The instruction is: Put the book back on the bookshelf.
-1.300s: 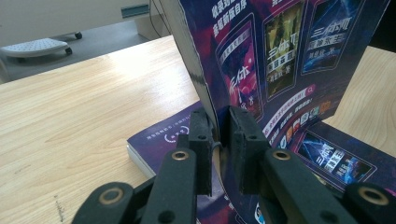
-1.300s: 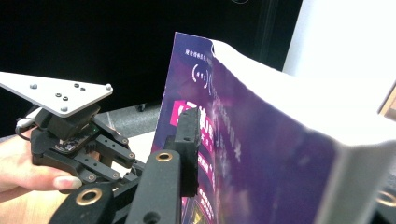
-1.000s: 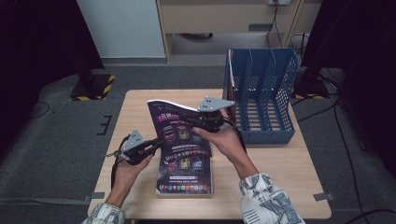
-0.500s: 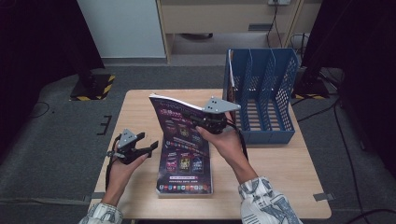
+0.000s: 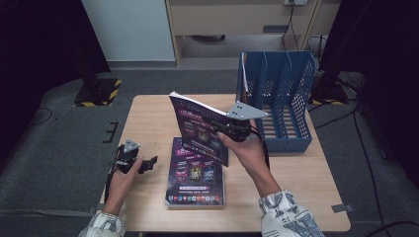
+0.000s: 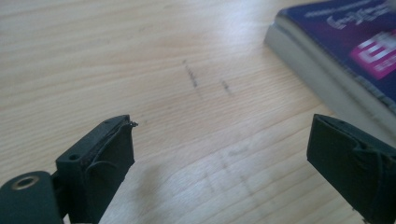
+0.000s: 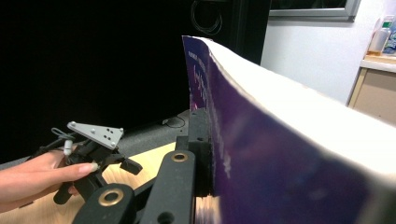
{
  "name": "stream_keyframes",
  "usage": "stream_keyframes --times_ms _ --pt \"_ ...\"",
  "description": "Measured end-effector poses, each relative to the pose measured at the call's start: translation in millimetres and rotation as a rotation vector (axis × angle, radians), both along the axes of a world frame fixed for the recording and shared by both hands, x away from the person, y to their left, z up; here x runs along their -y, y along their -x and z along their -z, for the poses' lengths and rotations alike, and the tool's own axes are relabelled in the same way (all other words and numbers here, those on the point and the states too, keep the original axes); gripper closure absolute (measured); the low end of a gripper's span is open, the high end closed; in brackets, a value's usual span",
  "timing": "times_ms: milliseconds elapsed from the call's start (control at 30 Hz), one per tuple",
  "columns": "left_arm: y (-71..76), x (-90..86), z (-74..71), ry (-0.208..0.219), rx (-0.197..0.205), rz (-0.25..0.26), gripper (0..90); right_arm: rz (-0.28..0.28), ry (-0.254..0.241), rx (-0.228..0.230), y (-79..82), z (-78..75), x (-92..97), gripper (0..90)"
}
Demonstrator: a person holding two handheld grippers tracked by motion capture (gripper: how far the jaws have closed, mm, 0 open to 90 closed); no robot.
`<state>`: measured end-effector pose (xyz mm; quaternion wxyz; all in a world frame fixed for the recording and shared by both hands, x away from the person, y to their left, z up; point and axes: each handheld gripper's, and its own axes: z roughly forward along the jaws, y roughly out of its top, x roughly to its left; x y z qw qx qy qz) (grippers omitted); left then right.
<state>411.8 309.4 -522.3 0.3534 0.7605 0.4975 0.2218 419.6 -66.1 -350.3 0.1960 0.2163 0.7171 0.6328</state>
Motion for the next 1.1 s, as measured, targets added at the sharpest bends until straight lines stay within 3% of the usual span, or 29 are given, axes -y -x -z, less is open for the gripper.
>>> stream_keyframes --times_ms 167,467,1100 --pt "-1.4 -4.2 5.7 -0.012 -0.01 -0.034 6.6 0.017 -0.01 -0.001 5.4 -2.6 13.9 82.5" --pt "-2.8 -1.3 12.3 -0.055 -0.051 -0.018 6.1 0.048 -0.027 -0.009 11.6 -0.4 37.4 82.5" --pt "-3.8 -0.4 14.4 -0.054 -0.063 -0.015 2.9 0.091 -0.029 -0.033 32.0 8.7 83.3 82.5"
